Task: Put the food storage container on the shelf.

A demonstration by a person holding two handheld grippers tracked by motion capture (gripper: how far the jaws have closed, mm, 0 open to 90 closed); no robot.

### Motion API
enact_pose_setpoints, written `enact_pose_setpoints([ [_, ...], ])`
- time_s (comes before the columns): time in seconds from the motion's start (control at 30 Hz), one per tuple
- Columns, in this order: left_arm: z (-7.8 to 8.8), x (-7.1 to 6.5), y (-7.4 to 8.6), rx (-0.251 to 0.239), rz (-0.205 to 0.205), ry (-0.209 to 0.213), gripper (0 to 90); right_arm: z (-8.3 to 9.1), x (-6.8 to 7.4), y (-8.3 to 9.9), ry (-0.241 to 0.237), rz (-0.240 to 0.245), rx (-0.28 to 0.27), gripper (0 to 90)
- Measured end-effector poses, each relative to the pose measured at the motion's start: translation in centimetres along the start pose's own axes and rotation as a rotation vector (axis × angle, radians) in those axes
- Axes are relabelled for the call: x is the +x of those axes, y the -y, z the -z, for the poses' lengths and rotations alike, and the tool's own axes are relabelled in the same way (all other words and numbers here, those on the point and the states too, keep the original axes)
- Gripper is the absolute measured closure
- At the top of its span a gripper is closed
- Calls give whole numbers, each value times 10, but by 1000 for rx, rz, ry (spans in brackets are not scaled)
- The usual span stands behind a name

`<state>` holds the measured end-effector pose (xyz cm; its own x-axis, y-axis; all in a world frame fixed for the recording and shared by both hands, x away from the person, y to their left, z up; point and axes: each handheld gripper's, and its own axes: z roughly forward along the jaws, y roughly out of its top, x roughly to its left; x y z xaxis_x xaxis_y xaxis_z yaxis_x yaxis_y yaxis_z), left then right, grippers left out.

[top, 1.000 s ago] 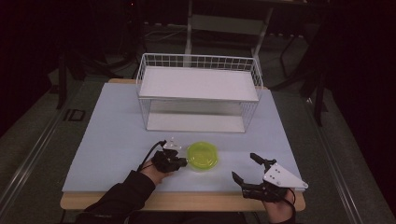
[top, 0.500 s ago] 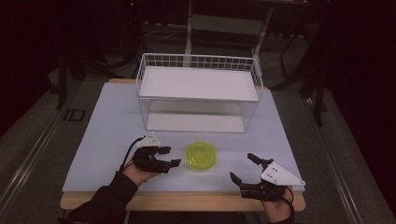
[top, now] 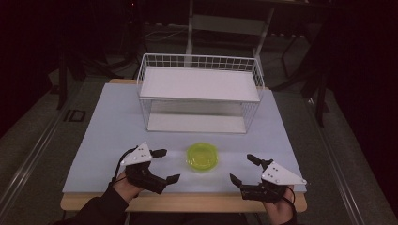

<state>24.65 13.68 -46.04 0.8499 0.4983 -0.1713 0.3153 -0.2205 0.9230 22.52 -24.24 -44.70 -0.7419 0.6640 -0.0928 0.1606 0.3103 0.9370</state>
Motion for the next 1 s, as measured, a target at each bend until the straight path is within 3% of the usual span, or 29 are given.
enact_pose_setpoints([
  [0.1, 3, -6, -3, -21, -20, 24, 13, 1, 1, -4, -8, 3, 15, 135],
  [0.17, 4, -10, -6, -23, -36, 18, 13, 1, 2, -6, 18, 34, 37, 131],
  [0.2, 5, -11, -7, -21, -31, 15, 13, 1, 2, -7, 28, 42, 37, 134],
  [0.3, 7, -10, -12, -24, 56, 59, 13, 0, 0, -10, 27, 23, 43, 133],
  [0.33, 7, -10, -14, -24, 62, 53, 13, -1, -2, -11, 24, 19, 48, 132],
  [0.53, 6, -6, -27, -18, 28, 35, 13, -6, -8, -22, 38, 9, 68, 129],
  [0.7, -2, 2, -35, 1, 50, 26, 13, -11, -19, -30, -17, -81, 79, 124],
  [0.77, -8, 5, -36, 11, 73, 20, 13, -15, -23, -34, -32, -101, 93, 109],
  [0.9, -18, 9, -40, 36, 79, 31, 14, -25, -28, -38, -49, -133, 107, 110],
  [1.0, -25, 13, -41, 46, 105, 28, 14, -33, -34, -38, -59, -180, 138, 145],
])
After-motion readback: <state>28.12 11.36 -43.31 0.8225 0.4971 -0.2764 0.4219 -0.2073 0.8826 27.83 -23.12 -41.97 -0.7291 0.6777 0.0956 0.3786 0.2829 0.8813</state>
